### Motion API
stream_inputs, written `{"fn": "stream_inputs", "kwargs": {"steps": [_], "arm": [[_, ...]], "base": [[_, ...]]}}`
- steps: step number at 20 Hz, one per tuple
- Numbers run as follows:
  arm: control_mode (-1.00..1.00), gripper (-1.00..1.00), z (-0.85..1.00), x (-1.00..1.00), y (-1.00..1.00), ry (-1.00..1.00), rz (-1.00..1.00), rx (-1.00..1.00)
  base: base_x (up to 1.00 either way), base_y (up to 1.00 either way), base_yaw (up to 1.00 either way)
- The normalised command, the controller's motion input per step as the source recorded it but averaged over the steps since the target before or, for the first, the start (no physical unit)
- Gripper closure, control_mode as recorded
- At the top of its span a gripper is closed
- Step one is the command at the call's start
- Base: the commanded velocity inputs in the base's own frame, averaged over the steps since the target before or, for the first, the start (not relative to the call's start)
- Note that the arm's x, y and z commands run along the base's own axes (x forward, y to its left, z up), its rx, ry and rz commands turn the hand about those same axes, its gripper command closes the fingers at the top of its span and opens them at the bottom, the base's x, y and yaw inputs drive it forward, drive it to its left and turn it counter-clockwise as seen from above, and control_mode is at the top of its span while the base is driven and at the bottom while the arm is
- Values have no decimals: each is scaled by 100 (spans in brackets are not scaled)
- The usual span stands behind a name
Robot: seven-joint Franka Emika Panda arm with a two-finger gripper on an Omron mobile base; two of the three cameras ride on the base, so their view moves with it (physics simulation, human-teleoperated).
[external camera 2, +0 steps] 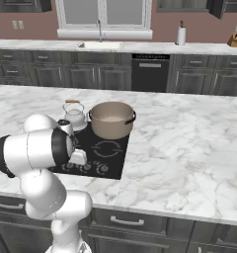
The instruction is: Pick the kettle from the cabinet and place it on a stove burner. Then pick the pot from the counter and place it on another stove burner. Finally, turn both burners on.
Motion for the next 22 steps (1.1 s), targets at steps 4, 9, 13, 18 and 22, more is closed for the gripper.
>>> {"fn": "stream_inputs", "kwargs": {"steps": [4, 9, 13, 18, 22], "arm": [[-100, -100, -12, 0, 0, 0, 0, 0], [-100, 100, -16, 0, 3, 0, 0, 0], [-100, 100, -12, 0, 0, 0, 0, 0], [-100, 100, -9, -2, 4, 0, 0, 0], [-100, 100, -4, -9, 3, -2, 0, 0]], "base": [[0, 0, 0], [0, 0, 0], [0, 0, 0], [0, 0, 0], [0, 0, 0]]}}
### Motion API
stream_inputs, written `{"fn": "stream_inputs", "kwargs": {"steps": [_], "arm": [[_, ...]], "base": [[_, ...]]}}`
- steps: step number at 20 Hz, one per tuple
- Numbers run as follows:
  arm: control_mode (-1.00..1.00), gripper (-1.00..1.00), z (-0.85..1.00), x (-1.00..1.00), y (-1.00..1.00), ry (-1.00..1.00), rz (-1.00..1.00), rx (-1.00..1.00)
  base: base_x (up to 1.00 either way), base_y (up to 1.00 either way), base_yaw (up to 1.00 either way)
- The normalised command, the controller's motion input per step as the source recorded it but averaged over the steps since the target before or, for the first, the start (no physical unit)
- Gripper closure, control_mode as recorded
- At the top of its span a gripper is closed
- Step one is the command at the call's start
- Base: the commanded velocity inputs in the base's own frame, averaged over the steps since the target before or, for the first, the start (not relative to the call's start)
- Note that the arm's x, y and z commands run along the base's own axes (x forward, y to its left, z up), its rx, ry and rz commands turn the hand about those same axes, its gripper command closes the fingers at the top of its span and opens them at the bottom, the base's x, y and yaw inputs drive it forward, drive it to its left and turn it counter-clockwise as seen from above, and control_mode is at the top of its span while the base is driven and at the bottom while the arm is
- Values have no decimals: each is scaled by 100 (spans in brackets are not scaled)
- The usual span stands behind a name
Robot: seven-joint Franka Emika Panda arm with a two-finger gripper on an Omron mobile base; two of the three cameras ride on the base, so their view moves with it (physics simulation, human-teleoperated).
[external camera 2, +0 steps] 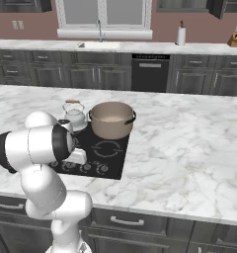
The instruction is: Pick the kettle from the cabinet and place it on a stove burner. Then pick the pot from the counter and place it on another stove burner. Finally, turn both burners on.
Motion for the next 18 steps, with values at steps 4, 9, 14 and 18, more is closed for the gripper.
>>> {"fn": "stream_inputs", "kwargs": {"steps": [4, 9, 14, 18], "arm": [[-100, 100, -11, -1, 0, -7, 6, 0], [-100, 100, -25, 0, 0, -11, 17, 0], [-100, 100, -29, -1, 0, -12, 22, 0], [-100, 100, -34, -4, 0, -9, 25, 0]], "base": [[0, 0, 0], [0, 0, 0], [0, 0, 0], [0, 0, 0]]}}
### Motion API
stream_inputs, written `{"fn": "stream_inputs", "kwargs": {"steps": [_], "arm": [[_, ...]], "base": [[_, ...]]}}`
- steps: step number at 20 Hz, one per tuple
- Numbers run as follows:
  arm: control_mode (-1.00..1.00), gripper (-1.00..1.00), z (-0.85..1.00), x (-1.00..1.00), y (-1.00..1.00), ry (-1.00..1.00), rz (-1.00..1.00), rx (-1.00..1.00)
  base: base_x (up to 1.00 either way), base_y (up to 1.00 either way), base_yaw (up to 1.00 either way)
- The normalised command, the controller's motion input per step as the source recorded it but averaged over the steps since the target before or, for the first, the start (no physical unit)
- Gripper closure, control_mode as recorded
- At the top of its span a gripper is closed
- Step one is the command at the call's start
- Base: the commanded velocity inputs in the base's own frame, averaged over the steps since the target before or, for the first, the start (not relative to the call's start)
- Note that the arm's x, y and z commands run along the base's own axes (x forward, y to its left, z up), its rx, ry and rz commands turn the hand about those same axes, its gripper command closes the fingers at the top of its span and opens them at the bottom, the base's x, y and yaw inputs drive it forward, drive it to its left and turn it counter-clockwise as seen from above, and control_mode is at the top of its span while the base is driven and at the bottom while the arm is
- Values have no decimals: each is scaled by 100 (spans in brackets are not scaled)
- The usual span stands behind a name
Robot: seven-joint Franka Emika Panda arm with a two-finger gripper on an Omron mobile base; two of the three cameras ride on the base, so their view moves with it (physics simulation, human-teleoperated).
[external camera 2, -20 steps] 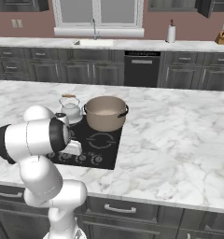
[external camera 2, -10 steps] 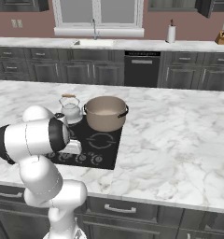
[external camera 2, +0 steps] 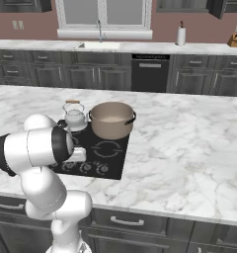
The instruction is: Pick the kettle from the cabinet and place it on a stove burner. Then pick the pot from the counter and place it on another stove burner. Finally, turn both burners on.
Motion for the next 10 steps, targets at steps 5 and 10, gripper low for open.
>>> {"fn": "stream_inputs", "kwargs": {"steps": [5, 10], "arm": [[-100, 100, -38, -1, 0, -8, 27, 0], [-100, 100, -43, 0, 0, -7, 26, 0]], "base": [[0, 0, 0], [0, 0, 0]]}}
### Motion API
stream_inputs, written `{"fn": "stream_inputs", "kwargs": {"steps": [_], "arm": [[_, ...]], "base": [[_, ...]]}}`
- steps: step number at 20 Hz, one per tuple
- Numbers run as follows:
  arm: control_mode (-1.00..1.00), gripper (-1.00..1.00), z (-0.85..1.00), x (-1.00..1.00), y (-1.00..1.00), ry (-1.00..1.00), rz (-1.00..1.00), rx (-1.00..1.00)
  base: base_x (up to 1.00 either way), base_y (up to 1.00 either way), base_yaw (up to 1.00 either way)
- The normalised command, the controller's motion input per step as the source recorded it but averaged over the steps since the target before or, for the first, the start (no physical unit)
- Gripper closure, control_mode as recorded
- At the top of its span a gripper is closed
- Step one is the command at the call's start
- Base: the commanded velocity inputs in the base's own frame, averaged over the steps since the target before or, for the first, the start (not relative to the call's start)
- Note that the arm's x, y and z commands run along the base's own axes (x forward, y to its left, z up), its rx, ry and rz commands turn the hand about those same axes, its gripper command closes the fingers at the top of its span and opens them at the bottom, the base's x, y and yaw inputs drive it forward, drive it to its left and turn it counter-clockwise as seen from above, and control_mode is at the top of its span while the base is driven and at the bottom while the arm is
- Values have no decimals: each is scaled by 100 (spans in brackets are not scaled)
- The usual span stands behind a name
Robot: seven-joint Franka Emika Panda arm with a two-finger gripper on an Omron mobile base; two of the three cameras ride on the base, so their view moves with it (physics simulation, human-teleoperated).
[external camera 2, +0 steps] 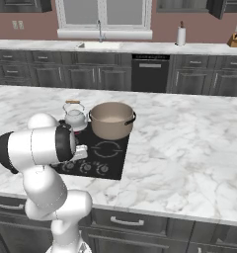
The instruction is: Pick the kettle from the cabinet and place it on a stove burner. Then pick the pot from the counter and place it on another stove burner. Finally, turn both burners on.
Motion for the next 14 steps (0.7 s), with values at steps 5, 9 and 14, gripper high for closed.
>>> {"fn": "stream_inputs", "kwargs": {"steps": [5, 9, 14], "arm": [[-100, 100, -45, 0, 0, -3, 24, 0], [-100, 100, -33, 0, 0, -1, 19, 0], [-100, 100, -19, 0, 1, 0, 16, -1]], "base": [[0, 0, 0], [0, 0, 0], [0, 0, 0]]}}
